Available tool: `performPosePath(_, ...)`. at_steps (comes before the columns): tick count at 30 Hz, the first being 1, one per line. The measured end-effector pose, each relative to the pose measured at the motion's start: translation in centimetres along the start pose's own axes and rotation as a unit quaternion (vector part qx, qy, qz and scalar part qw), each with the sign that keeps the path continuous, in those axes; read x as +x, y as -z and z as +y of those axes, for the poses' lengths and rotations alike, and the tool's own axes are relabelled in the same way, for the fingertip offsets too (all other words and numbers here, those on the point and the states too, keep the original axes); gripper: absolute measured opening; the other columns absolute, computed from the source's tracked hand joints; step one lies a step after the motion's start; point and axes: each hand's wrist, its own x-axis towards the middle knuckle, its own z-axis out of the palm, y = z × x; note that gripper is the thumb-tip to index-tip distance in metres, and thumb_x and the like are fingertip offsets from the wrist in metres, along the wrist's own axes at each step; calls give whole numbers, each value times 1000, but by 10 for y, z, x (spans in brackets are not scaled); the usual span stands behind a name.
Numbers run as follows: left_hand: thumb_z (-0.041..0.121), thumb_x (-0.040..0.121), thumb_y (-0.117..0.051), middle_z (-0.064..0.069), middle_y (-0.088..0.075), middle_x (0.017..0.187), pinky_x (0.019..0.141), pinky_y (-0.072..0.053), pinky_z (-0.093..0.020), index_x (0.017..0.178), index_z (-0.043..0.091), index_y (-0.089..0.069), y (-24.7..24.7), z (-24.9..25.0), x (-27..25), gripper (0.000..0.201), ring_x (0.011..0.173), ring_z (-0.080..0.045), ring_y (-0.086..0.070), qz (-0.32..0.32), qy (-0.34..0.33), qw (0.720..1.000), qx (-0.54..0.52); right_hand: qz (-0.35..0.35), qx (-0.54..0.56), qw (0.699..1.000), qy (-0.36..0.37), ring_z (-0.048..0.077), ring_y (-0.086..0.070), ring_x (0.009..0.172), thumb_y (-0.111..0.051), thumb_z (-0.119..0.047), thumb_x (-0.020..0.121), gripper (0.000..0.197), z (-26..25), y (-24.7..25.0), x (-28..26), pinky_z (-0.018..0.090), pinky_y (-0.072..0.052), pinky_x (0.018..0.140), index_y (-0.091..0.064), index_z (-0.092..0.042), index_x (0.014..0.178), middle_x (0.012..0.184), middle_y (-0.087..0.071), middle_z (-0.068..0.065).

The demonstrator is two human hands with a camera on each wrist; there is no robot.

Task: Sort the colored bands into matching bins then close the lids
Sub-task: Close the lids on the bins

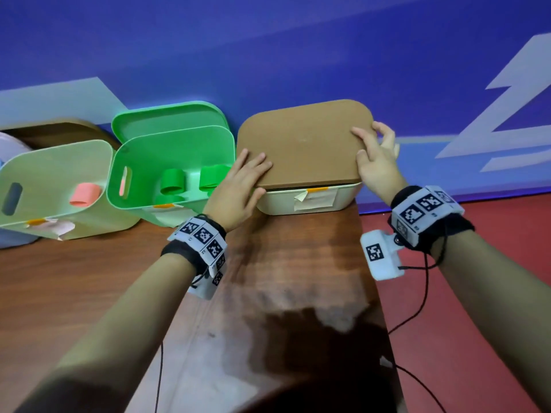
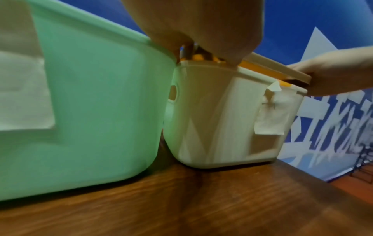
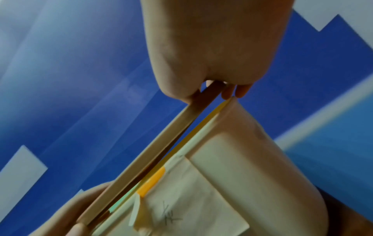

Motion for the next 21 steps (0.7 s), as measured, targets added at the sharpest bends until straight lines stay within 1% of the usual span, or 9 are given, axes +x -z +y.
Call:
performPosePath(2, 32, 90, -35, -16, -37, 147, 114, -12, -33, 138, 2, -41, -2, -1, -3, 56, 139, -31, -19, 3, -5, 1000, 18, -2, 1, 1000, 5, 27, -17, 134, -34, -3, 94, 47, -1, -1, -5, 26, -13, 109, -45, -20, 136, 152, -14, 6)
performPosePath(6, 34, 90, -33, -16, -37, 146, 113, -18, -40, 139, 4, -41, -1, 1, -2, 58, 139, -38, -24, -19, -14, 998, 60, -21, 26, 999, -15, 26, -11, 137, -35, -3, 93, 50, 4, -6, -15, 25, -9, 110, -41, -21, 140, 155, -6, 5)
performPosePath(9, 33, 90, -32, -16, -41, 145, 111, -22, -42, 139, 6, -42, -1, 3, 0, 57, 137, -40, -29, -37, -19, 996, 80, -26, 48, 998, -32, 20, -7, 140, -32, -6, 96, 50, 8, -10, -22, 13, -7, 101, -35, -23, 143, 157, 0, -2)
performPosePath(10, 32, 91, -33, -16, -44, 143, 109, -25, -42, 138, 5, -44, -1, 4, -1, 56, 135, -41, -33, -36, -24, 995, 92, -27, 48, 998, -31, 19, -7, 140, -31, -7, 97, 50, 9, -11, -24, 11, -7, 98, -33, -24, 144, 158, 1, -3)
performPosePath(11, 31, 90, -34, -17, -47, 139, 106, -30, -43, 136, 4, -47, 0, 5, -2, 54, 132, -42, -38, -30, -32, 993, 111, -30, 46, 998, -29, 18, -6, 141, -30, -7, 97, 50, 8, -12, -24, 11, -7, 97, -32, -24, 145, 158, 2, -4)
performPosePath(14, 28, 89, -38, -19, -57, 129, 97, -43, -47, 129, 2, -54, -1, 7, -7, 50, 120, -42, -52, -18, -54, 983, 173, -39, 22, 999, -15, 17, -4, 142, -29, -7, 98, 50, 5, -12, -21, 14, -6, 103, -31, -23, 145, 158, 2, -2)
performPosePath(17, 27, 87, -38, -21, -59, 125, 93, -46, -51, 126, 1, -56, -2, 10, -5, 50, 116, -44, -55, -12, -44, 978, 204, -44, -2, 999, 0, 19, -7, 142, -30, -8, 98, 49, 3, -11, -14, 16, -8, 106, -32, -23, 145, 158, 0, -1)
performPosePath(19, 26, 87, -37, -23, -59, 124, 93, -46, -51, 126, 0, -56, -3, 13, -3, 51, 115, -44, -55, -10, -20, 976, 215, -49, -7, 999, 3, 18, -7, 142, -30, -10, 98, 49, 3, -10, -11, 20, -10, 108, -32, -24, 145, 159, -1, -2)
performPosePath(21, 27, 87, -38, -24, -59, 123, 93, -47, -50, 125, -1, -56, -4, 14, -3, 51, 115, -44, -55, -11, -12, 974, 225, -51, -7, 999, 4, 18, -7, 142, -30, -11, 98, 48, 3, -11, -11, 23, -11, 110, -32, -24, 145, 158, -1, -3)
